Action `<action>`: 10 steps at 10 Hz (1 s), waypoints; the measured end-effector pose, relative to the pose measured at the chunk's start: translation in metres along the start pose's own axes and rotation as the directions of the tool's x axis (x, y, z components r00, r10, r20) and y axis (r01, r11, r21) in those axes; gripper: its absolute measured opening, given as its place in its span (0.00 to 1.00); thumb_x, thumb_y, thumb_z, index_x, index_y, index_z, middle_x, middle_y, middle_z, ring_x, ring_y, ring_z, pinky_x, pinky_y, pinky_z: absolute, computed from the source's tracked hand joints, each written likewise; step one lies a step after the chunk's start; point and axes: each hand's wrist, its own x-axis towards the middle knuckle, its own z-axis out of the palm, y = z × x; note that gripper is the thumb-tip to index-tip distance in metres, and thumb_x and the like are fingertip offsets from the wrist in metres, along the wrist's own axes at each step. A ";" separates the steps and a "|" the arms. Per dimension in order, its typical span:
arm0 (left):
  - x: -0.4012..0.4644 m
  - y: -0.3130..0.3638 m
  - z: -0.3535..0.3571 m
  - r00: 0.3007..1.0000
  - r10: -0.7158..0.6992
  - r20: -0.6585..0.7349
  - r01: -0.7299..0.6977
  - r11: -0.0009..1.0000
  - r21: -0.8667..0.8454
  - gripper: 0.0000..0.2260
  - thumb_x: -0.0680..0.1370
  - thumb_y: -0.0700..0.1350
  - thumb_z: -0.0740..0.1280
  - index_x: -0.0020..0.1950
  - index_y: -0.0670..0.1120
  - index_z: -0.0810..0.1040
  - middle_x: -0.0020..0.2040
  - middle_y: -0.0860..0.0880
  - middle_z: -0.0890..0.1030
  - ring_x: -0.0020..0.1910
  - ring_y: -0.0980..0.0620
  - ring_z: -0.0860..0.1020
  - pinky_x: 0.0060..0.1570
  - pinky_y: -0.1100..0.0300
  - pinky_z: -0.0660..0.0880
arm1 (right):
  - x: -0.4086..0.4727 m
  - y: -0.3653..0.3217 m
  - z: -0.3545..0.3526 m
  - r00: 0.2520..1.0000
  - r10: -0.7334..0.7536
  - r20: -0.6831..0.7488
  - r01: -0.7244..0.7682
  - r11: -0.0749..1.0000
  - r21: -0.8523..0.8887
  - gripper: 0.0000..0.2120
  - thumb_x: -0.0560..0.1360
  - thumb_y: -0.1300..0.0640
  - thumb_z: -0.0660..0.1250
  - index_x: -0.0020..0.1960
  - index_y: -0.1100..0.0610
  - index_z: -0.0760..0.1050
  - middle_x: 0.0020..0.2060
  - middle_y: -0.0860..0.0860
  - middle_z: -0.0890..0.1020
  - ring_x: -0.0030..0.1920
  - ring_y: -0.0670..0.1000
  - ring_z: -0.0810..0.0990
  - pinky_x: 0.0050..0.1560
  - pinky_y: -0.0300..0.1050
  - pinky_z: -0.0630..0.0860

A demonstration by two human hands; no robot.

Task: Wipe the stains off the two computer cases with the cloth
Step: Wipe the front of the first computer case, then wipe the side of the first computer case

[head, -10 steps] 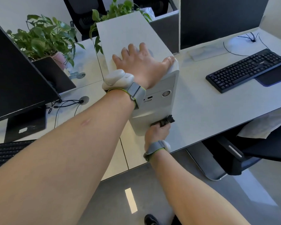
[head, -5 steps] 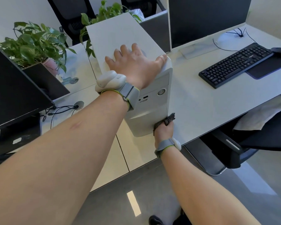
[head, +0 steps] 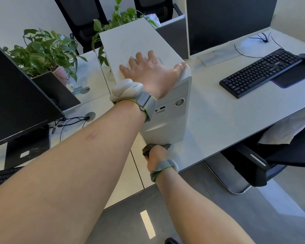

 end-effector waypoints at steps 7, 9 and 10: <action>-0.002 -0.002 -0.003 1.000 0.020 0.019 -0.020 1.000 0.020 0.43 0.71 0.78 0.45 0.68 0.48 0.72 0.67 0.43 0.72 0.70 0.40 0.66 0.68 0.38 0.59 | -0.134 -0.189 -0.024 0.896 -0.407 0.178 0.412 0.911 0.013 0.09 0.84 0.64 0.57 0.59 0.54 0.73 0.37 0.53 0.79 0.31 0.49 0.75 0.28 0.40 0.70; 0.000 -0.004 -0.006 0.999 0.009 0.050 -0.008 1.000 -0.024 0.38 0.76 0.73 0.45 0.73 0.48 0.69 0.74 0.43 0.69 0.75 0.42 0.62 0.72 0.39 0.58 | -0.174 -0.224 -0.009 0.667 -0.648 0.368 0.733 0.481 -0.481 0.06 0.79 0.61 0.58 0.47 0.57 0.73 0.39 0.52 0.77 0.42 0.55 0.76 0.41 0.47 0.74; 0.003 -0.007 -0.012 0.997 -0.057 0.049 0.064 0.982 -0.175 0.34 0.78 0.70 0.46 0.70 0.48 0.72 0.73 0.45 0.71 0.74 0.43 0.65 0.72 0.40 0.59 | -0.174 -0.233 0.006 0.456 -0.704 0.544 0.684 -0.114 -0.720 0.09 0.77 0.54 0.58 0.54 0.55 0.72 0.49 0.54 0.77 0.51 0.59 0.75 0.53 0.54 0.74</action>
